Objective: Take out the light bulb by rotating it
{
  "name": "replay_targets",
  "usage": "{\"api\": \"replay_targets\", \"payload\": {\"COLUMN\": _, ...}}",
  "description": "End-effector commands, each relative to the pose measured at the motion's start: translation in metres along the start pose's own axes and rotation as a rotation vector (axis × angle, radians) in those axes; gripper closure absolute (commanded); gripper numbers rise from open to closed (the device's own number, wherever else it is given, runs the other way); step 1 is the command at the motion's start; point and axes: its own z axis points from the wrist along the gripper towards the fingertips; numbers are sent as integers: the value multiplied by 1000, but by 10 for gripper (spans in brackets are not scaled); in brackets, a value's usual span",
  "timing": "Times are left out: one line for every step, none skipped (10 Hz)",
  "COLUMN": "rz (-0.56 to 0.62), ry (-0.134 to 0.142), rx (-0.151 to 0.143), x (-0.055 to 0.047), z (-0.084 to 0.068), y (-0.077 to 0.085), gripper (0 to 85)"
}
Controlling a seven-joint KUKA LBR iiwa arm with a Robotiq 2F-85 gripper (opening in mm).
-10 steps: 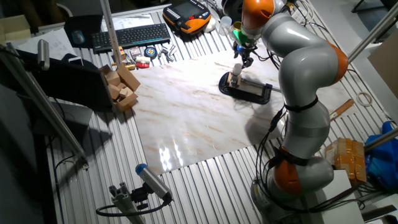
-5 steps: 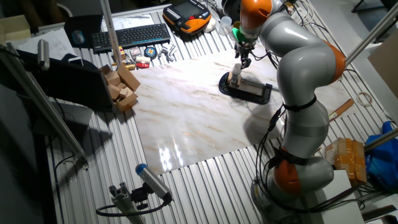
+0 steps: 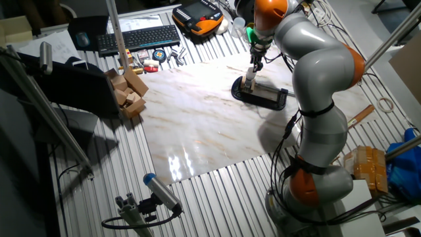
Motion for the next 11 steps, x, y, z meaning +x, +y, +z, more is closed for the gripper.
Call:
{"api": "replay_targets", "payload": {"rz": 973, "ry": 4, "rx": 55, "x": 0, "z": 0, "y": 0, "gripper": 340}}
{"api": "replay_targets", "payload": {"rz": 973, "ry": 6, "rx": 59, "x": 0, "z": 1, "y": 0, "gripper": 340}}
{"api": "replay_targets", "payload": {"rz": 973, "ry": 7, "rx": 60, "x": 0, "z": 1, "y": 0, "gripper": 340}}
{"api": "replay_targets", "payload": {"rz": 968, "ry": 7, "rx": 60, "x": 0, "z": 1, "y": 0, "gripper": 340}}
{"api": "replay_targets", "payload": {"rz": 967, "ry": 7, "rx": 60, "x": 0, "z": 1, "y": 0, "gripper": 340}}
{"api": "replay_targets", "payload": {"rz": 967, "ry": 5, "rx": 62, "x": 0, "z": 1, "y": 0, "gripper": 340}}
{"api": "replay_targets", "payload": {"rz": 973, "ry": 4, "rx": 63, "x": 0, "z": 1, "y": 0, "gripper": 340}}
{"api": "replay_targets", "payload": {"rz": 973, "ry": 2, "rx": 64, "x": 0, "z": 1, "y": 0, "gripper": 340}}
{"api": "replay_targets", "payload": {"rz": 973, "ry": 2, "rx": 64, "x": 0, "z": 1, "y": 0, "gripper": 340}}
{"api": "replay_targets", "payload": {"rz": 973, "ry": 2, "rx": 64, "x": 0, "z": 1, "y": 0, "gripper": 340}}
{"api": "replay_targets", "payload": {"rz": 973, "ry": 2, "rx": 64, "x": 0, "z": 1, "y": 0, "gripper": 340}}
